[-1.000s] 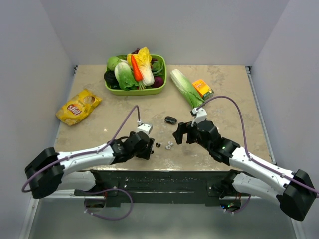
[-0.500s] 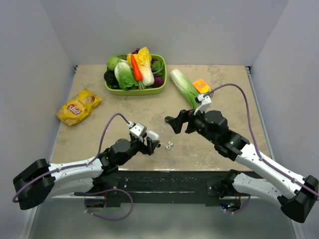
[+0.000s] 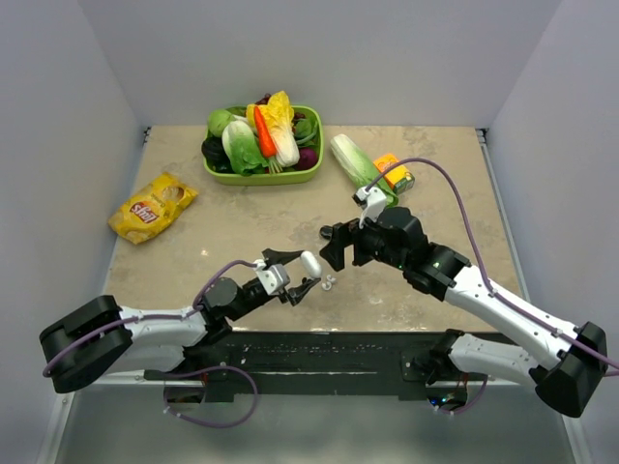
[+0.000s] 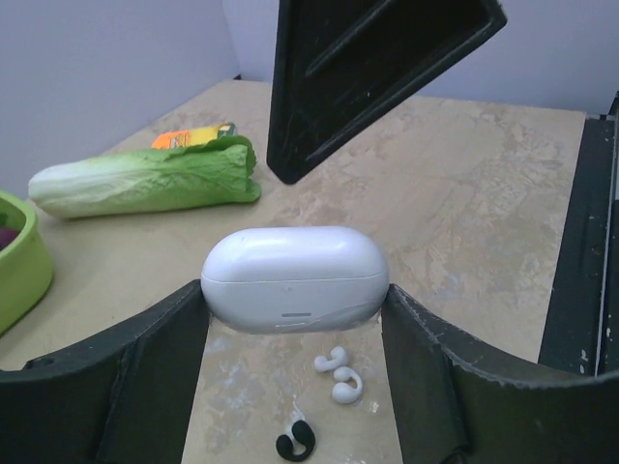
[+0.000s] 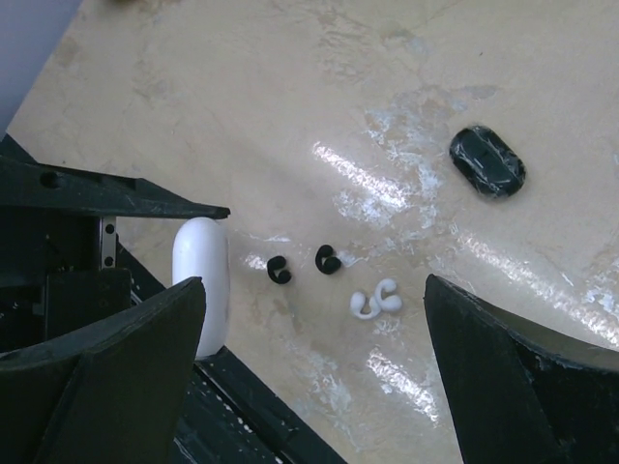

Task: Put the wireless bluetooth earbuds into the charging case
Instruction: Open the charging case.

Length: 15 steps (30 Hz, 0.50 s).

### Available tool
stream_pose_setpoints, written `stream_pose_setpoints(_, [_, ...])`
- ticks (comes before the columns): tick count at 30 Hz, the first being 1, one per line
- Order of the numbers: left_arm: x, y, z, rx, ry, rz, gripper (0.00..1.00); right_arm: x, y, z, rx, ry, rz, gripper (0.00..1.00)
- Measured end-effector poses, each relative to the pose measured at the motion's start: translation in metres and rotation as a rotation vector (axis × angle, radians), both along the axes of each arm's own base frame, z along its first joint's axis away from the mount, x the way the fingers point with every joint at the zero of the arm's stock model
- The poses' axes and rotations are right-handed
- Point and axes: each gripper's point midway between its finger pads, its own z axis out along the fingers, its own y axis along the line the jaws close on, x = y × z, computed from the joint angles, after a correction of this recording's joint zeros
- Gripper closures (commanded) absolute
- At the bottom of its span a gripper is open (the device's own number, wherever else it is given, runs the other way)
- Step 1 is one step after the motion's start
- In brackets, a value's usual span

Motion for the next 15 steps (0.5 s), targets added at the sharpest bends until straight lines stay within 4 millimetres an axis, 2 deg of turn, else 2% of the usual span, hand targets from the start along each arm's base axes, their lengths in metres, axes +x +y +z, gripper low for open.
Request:
stream_pose_setpoints(6, [0.0,-0.014,0.013,0.021,-0.046,-0.045,1.0,-0.008,0.009,0.0,0.006,0.0,0.053,0.05])
stream_pose_setpoints(15, [0.001,-0.017,-0.001,0.082,-0.027,-0.054,1.0,-0.018,0.029,-0.024,-0.038,0.054,0.123,0.08])
